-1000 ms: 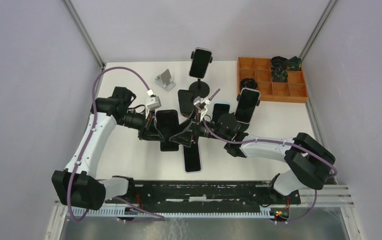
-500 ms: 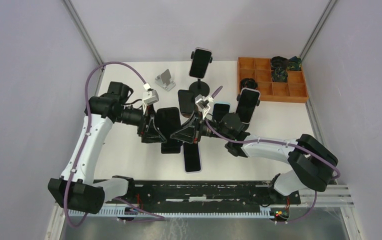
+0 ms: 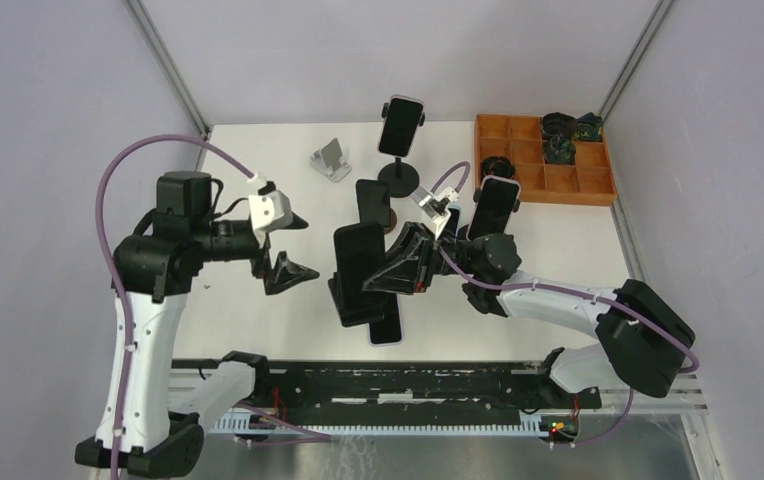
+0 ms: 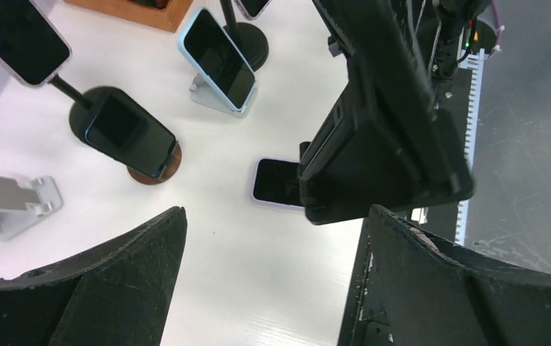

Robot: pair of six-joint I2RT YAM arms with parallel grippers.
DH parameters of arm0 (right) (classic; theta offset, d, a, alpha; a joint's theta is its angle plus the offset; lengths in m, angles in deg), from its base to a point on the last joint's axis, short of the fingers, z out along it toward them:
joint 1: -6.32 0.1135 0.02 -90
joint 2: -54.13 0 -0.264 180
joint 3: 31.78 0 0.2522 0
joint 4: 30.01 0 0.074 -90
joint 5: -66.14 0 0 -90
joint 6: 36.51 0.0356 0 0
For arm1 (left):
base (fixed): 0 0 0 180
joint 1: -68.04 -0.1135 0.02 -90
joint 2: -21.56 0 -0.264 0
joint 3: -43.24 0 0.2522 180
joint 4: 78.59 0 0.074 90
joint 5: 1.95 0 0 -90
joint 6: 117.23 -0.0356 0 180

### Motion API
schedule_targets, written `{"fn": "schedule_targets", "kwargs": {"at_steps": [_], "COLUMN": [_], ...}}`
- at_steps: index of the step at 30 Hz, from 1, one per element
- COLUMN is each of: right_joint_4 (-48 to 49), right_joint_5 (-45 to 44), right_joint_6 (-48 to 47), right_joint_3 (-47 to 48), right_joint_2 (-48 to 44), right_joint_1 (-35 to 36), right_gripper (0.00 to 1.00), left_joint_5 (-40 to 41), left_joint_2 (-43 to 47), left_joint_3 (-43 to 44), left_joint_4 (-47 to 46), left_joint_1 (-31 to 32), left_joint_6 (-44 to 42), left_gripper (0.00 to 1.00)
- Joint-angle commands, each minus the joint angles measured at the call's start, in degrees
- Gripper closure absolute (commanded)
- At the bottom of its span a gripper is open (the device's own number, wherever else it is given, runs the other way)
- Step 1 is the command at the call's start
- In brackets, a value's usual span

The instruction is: Remove the phone from the phone stand

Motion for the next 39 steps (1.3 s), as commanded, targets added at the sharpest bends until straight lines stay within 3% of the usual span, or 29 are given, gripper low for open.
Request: {"fn": "schedule_targets", "kwargs": {"at_steps": [1, 9, 18, 32, 39], "right_joint_4": [25.87, 16.71, 10.13, 2.47, -3.04], "right_joint_5": [3.42, 3.33, 1.39, 1.87, 0.66], "right_joint_6": [13.78, 7.73, 4.06, -0.46, -4.76], "right_joint_3": [1.47, 7.05, 14.09, 14.84, 12.54], "right_joint_2": [0.60, 0.64, 3.97, 2.89, -1.83], "right_joint_1": [0.78, 6.28, 8.17, 8.97, 8.52], "right_gripper": [1.00, 1.00, 1.00, 1.00, 1.00], "left_joint_5": [-3.24, -5.31, -11.46, -9.56, -7.09], "left_joint_2": [3.91, 3.76, 3.69, 4.44, 6.15], "left_joint_3": [-3.65, -2.55, -2.09, 2.60, 4.08], "left_joint_4": [-3.25, -4.82, 12.32, 12.50, 8.30], "left_joint_1": [0.12, 0.13, 0.13, 0.17, 0.20], "left_joint_6": [-6.16, -7.81, -23.60, -23.51, -17.66], "left_gripper": [0.00, 0.05, 0.05, 0.05, 0.00]}}
